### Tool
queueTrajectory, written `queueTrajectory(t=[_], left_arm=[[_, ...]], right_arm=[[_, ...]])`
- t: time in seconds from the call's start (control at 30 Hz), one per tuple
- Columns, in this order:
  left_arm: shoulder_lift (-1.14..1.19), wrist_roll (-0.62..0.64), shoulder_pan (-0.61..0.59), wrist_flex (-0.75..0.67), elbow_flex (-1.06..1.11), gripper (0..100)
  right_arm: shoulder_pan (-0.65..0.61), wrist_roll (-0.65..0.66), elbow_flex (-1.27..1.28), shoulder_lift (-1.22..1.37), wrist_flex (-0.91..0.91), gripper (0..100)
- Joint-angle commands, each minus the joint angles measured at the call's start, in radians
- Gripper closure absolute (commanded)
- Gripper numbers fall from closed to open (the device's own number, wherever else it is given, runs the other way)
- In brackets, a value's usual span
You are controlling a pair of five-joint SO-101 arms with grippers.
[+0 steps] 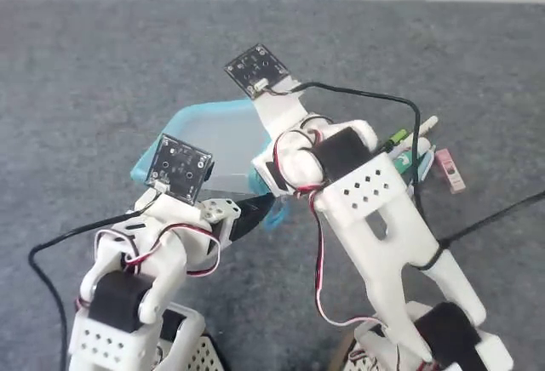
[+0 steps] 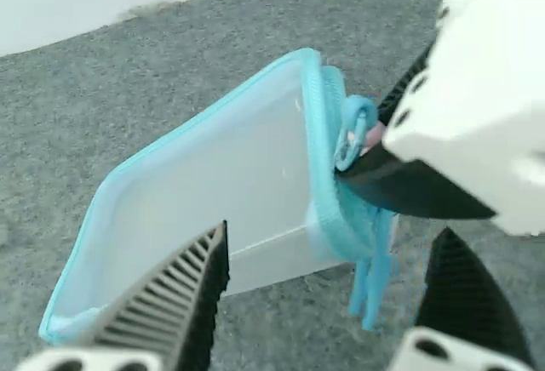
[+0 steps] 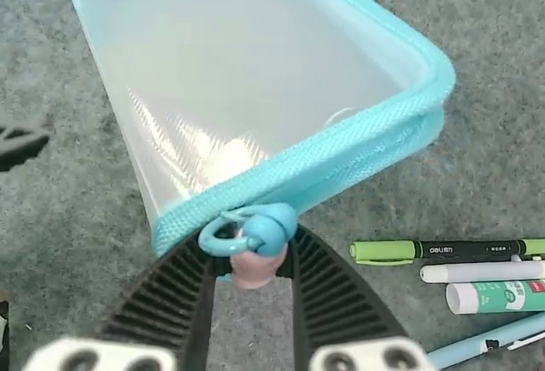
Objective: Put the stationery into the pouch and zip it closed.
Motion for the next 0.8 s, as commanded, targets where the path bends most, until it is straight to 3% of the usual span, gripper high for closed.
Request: queueTrajectory(t=[0.0, 0.13, 0.57, 0.77], left_arm=[[-0.006, -0.009, -0.08, -0.124, 0.064, 64], [-0.003, -0.009, -0.173, -0.195, 0.107, 64], [-0.003, -0.038, -0.186, -0.256, 0.217, 68], [-0.003, -0.038, -0.265, -0.258, 0.222, 68]], right_arm=[[0.008, -0.017, -0.074, -0.013, 0.024, 99.2], [0.008, -0.021, -0.107, -0.013, 0.051, 99.2], [0.002, -0.009, -0.107, -0.088, 0.091, 99.2], [0.012, 0.02, -0.084, -0.113, 0.105, 99.2]])
